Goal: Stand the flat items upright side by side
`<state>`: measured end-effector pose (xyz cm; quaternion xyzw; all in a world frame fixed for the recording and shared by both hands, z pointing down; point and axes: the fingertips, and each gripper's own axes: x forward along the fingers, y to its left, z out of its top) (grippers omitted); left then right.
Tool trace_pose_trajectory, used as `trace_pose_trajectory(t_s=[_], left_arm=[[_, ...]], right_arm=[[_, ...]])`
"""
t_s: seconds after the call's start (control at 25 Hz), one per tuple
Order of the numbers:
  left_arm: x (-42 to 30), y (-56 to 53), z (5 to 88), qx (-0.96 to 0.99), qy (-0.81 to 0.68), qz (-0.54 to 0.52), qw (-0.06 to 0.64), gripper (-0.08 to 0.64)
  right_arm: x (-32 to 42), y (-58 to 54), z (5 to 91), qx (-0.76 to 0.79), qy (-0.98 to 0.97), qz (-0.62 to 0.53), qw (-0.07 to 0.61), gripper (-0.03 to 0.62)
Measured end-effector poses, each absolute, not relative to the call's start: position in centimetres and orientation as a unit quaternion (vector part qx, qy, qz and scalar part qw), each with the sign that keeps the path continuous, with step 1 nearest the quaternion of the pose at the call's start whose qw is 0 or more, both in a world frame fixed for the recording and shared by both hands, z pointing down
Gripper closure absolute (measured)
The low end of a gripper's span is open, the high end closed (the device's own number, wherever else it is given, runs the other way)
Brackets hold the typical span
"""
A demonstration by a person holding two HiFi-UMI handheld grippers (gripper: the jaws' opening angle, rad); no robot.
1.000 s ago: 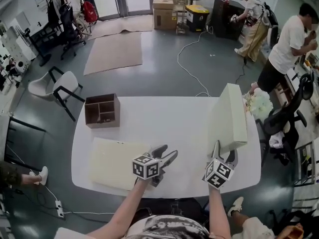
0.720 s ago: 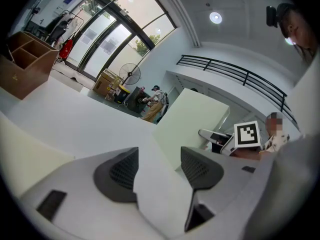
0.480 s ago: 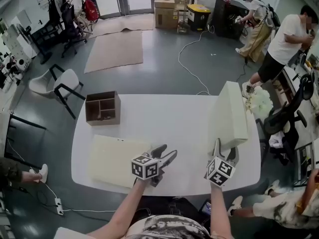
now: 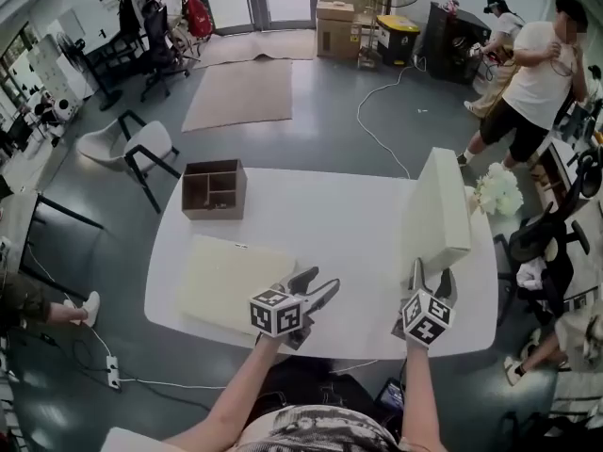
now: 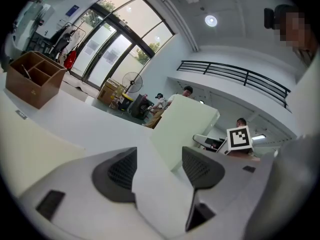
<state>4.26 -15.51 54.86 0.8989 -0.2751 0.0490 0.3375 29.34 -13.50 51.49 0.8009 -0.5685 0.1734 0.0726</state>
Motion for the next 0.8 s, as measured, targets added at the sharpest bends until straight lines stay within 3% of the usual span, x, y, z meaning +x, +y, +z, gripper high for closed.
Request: trace_pose_trajectory(t_s=[0.36,0.8], left_arm=[[0.3,-7.6,53.1,0.887,-0.321,0.033,0.330,0.284],[-8.8,-1.0,54.0,0.847,-0.416,0.040,0.330,0.284]], right_arm=[[26.4,-6.7,52.5,0.760,-0.617,0.193,0.060,0.270],[16.6,-1.8,56.1,0.664,-0.706,0.234,0.069,0.271]])
